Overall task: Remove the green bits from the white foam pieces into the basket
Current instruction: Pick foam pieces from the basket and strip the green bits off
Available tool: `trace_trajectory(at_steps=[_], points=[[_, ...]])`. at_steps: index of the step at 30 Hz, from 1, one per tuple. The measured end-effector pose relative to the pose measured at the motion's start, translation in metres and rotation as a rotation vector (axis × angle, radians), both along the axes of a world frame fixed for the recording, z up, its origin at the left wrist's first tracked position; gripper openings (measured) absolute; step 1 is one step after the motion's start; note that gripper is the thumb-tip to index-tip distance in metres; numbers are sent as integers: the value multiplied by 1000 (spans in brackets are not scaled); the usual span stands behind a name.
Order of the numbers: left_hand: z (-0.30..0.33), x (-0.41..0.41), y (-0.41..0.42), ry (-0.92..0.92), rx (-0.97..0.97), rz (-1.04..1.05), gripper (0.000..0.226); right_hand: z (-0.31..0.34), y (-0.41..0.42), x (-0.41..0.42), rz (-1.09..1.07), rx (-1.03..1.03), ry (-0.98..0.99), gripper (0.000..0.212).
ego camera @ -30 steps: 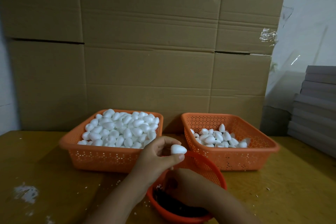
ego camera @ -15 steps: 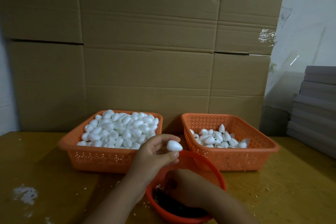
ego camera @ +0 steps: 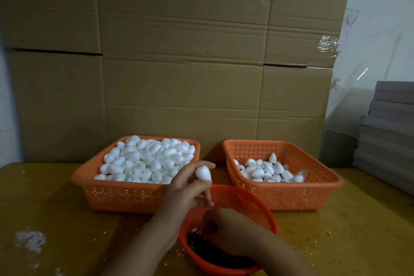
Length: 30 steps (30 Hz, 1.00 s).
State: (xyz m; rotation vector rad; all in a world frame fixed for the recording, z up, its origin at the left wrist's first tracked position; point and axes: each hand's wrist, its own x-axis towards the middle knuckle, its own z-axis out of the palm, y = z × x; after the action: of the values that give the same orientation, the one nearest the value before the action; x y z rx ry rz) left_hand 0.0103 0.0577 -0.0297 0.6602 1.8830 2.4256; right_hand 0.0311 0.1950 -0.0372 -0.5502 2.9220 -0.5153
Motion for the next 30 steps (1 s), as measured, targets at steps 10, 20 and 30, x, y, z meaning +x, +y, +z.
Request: trace_trajectory(at_steps=[10, 20, 30], points=[[-4, 2, 7, 64, -136, 150, 40, 5, 2, 0, -91, -156, 136, 23], [-3, 4, 10, 408, -444, 459, 34, 51, 24, 3, -357, -969, 399, 14], [-4, 1, 6, 539, -509, 538, 35, 58, 13, 11, -317, -1189, 438, 9]])
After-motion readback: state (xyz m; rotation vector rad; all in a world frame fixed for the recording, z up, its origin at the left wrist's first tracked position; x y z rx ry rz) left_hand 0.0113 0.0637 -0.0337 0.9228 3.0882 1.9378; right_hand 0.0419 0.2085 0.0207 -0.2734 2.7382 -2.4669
